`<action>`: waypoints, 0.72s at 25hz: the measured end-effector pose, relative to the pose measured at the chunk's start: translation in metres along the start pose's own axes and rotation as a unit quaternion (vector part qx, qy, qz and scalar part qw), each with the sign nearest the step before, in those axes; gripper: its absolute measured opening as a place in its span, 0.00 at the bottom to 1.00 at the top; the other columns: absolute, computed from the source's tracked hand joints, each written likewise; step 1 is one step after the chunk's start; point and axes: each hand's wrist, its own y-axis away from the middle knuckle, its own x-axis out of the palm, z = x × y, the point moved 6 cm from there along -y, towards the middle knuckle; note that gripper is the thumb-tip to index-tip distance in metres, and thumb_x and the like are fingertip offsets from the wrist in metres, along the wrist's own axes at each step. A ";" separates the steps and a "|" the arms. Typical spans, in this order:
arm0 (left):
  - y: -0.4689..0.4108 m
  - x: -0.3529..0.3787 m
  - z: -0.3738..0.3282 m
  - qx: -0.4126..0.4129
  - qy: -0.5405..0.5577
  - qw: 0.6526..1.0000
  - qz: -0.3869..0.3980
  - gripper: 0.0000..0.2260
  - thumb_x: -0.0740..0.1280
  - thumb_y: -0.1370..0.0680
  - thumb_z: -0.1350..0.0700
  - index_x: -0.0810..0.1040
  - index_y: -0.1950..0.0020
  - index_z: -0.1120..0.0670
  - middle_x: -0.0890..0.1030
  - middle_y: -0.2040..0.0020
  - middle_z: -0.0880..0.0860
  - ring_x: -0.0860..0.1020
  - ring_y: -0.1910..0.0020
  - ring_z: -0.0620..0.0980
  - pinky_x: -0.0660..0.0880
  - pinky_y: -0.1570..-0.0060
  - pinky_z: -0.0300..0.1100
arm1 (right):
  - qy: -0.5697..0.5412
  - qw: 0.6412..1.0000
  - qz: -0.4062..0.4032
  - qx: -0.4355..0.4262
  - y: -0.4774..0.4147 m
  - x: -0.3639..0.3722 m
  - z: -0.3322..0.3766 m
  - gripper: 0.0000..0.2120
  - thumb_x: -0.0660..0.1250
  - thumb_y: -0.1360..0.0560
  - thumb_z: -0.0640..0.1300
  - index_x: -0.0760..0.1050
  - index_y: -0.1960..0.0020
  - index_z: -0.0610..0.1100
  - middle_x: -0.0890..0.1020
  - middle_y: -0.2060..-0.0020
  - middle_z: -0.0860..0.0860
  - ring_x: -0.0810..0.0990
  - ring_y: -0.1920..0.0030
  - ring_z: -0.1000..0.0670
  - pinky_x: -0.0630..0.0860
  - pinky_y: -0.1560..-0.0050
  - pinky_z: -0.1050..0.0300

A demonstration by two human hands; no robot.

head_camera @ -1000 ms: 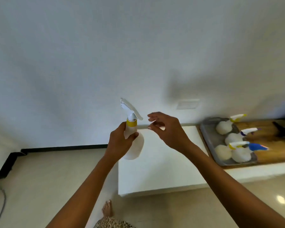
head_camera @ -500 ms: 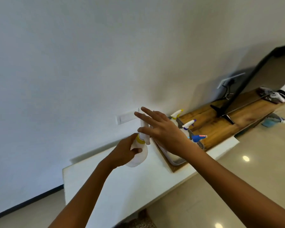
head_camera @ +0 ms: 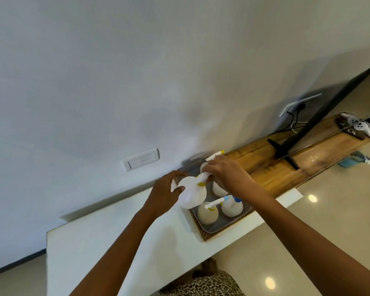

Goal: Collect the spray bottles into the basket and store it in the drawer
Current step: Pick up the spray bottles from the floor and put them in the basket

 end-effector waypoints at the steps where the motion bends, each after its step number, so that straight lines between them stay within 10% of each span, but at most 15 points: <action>1: -0.003 -0.002 0.000 -0.009 -0.004 1.000 -0.023 0.14 0.67 0.26 0.60 0.75 0.41 0.54 0.78 0.40 0.52 0.75 0.45 0.48 0.66 0.50 0.31 | -0.035 0.999 0.026 0.030 0.000 0.011 -0.017 0.08 0.75 0.39 0.36 0.81 0.60 0.41 0.85 0.63 0.44 0.83 0.61 0.41 0.79 0.61 0.51; 8: -0.017 -0.017 -0.007 -0.107 -0.007 0.975 -0.196 0.10 0.64 0.24 0.58 0.77 0.43 0.53 0.78 0.39 0.51 0.73 0.40 0.45 0.62 0.45 0.29 | -0.116 0.970 0.188 0.102 -0.010 0.104 -0.099 0.11 0.60 0.25 0.33 0.75 0.45 0.36 0.80 0.48 0.38 0.78 0.48 0.40 0.65 0.58 0.58; 18: -0.006 0.010 -0.020 -0.222 -0.009 0.927 -0.302 0.10 0.64 0.23 0.58 0.76 0.43 0.53 0.75 0.45 0.42 0.69 0.48 0.41 0.61 0.51 0.26 | -0.176 0.931 0.309 0.078 -0.016 0.204 -0.138 0.13 0.57 0.25 0.33 0.73 0.42 0.36 0.79 0.46 0.36 0.78 0.47 0.38 0.73 0.51 0.50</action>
